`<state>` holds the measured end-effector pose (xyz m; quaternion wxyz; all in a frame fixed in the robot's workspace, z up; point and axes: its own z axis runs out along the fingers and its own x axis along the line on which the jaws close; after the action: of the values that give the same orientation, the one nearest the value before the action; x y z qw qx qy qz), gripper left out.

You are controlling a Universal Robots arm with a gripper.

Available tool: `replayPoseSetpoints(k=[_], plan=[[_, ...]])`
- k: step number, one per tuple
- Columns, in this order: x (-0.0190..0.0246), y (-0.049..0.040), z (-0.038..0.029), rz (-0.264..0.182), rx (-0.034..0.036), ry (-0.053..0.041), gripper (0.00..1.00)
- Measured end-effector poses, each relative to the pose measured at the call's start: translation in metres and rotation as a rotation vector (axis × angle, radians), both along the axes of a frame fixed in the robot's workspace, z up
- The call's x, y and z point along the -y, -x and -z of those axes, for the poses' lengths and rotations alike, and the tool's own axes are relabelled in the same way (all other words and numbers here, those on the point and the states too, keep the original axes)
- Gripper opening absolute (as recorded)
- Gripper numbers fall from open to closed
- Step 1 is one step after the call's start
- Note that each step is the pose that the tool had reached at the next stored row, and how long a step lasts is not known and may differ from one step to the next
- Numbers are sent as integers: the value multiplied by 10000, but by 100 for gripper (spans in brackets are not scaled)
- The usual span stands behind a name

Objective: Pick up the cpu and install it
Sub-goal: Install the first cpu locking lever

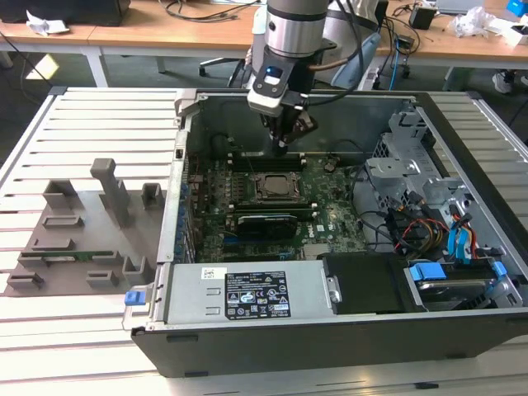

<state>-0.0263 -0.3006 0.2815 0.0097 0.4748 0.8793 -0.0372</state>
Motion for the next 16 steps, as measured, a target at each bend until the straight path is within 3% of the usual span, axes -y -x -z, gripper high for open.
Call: replayPoseSetpoints(k=[3, 14, 16], plan=[[0, 0, 0, -695, 0, 0, 11], [0, 0, 0, -2088, 0, 1, 11], [0, 0, 0, -2567, 0, 1, 11]])
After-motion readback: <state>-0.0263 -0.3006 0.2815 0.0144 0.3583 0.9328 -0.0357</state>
